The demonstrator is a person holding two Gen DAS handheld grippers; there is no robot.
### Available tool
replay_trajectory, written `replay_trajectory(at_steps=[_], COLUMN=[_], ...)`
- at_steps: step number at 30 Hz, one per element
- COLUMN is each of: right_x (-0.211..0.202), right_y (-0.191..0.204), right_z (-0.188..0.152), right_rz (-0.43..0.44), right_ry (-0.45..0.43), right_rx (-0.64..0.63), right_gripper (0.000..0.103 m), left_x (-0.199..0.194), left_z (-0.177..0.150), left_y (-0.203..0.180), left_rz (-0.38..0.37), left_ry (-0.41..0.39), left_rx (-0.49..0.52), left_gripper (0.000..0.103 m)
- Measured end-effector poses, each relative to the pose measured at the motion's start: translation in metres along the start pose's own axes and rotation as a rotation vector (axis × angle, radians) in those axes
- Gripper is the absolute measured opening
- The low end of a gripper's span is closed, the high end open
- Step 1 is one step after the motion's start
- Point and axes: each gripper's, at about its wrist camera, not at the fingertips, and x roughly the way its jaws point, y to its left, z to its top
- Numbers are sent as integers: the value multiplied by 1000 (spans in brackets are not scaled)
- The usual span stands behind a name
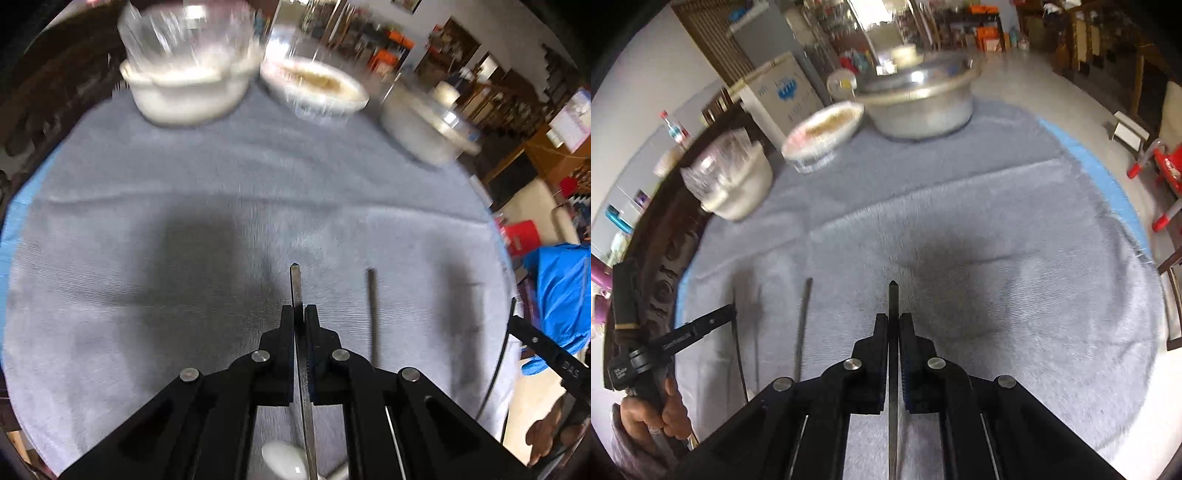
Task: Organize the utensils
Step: 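Lift the single chopstick with the right gripper and lower it into the mesh holder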
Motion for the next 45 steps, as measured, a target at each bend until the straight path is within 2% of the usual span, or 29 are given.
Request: replay_trajectory(at_steps=[7, 14, 18, 21, 30, 39, 45], right_x=[-60, -112, -142, -166, -223, -273, -284], right_y=[20, 42, 56, 64, 88, 107, 112], right_z=[-28, -67, -89, -101, -122, -140, -145], right_rz=[20, -9, -39, -41, -36, 81, 183], right_ry=[-180, -347, -446, -519, -660, -718, -693], right_rx=[-24, -56, -83, -92, -134, -180, -177], right_gripper=[7, 7, 7, 7, 7, 7, 7], left_x=[-95, -183, -211, -226, -273, -314, -333], left_z=[-27, -88, -114, -126, -152, -166, -175], left_y=[-8, -16, -19, -20, -25, -39, -49], left_rz=[-25, -9, -8, -14, -26, -88, -143], left_ry=[-225, -449, -532, -568, -667, -732, -753], left_rx=[59, 107, 106, 97, 88, 122, 158], left_gripper=[5, 5, 5, 5, 5, 5, 5])
